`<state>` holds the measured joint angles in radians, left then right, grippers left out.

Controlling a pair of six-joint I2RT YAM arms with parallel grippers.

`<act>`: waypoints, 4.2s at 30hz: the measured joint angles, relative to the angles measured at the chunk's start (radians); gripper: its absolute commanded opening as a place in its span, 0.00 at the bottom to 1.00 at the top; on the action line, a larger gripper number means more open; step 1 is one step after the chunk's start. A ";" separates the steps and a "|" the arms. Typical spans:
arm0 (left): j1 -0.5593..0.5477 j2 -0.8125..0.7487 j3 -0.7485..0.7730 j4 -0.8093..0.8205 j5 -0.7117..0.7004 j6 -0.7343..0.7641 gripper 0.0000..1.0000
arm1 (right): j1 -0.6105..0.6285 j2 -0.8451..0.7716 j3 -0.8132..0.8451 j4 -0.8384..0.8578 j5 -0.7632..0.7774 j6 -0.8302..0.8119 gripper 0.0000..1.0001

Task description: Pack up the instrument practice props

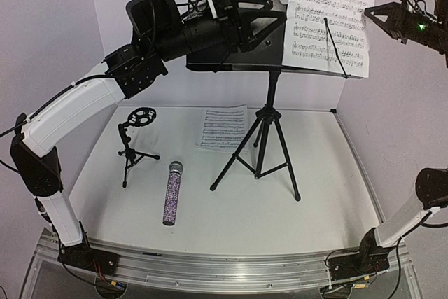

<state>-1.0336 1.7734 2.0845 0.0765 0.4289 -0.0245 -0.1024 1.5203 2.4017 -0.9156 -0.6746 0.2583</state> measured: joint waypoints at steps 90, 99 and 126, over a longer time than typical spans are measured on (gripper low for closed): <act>-0.315 0.456 0.132 0.323 -0.640 0.248 0.67 | 0.000 -0.303 -0.450 0.414 -0.048 0.002 0.00; -0.316 0.390 0.112 0.347 -0.598 0.269 0.70 | 0.000 -0.294 -0.491 0.419 -0.033 0.009 0.00; -0.304 0.406 0.109 0.385 -0.600 0.317 0.69 | 0.001 -0.369 -0.244 0.454 0.762 -0.142 0.00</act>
<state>-1.3380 2.1791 2.1940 0.4611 -0.1714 0.2927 -0.1017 1.1516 2.1580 -0.4620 0.0870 0.1160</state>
